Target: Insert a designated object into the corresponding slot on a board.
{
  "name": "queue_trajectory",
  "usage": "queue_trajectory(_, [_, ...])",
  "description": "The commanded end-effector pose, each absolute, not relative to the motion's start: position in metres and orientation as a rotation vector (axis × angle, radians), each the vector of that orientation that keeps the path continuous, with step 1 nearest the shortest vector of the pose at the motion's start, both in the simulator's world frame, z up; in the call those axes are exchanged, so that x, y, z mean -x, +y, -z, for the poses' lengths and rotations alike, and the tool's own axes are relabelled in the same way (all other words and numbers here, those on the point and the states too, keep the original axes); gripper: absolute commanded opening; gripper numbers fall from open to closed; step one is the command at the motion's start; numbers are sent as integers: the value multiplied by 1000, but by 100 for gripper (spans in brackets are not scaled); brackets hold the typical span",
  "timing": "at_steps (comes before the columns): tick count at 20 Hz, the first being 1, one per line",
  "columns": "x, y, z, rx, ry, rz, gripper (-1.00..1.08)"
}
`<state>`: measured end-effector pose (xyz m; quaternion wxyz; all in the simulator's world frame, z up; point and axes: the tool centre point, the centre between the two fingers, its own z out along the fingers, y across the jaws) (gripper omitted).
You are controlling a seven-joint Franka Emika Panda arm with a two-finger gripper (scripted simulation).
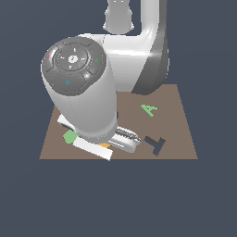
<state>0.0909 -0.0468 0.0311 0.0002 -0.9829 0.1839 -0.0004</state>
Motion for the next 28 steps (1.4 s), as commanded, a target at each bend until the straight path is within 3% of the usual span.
queue_trajectory(1, [-90, -45, -31, 3093, 545, 1, -100])
queue_trajectory(13, [-82, -33, -33, 3137, 155, 2, -100])
queue_trajectory(28, [-51, -14, -36, 3045, -772, 2, -100])
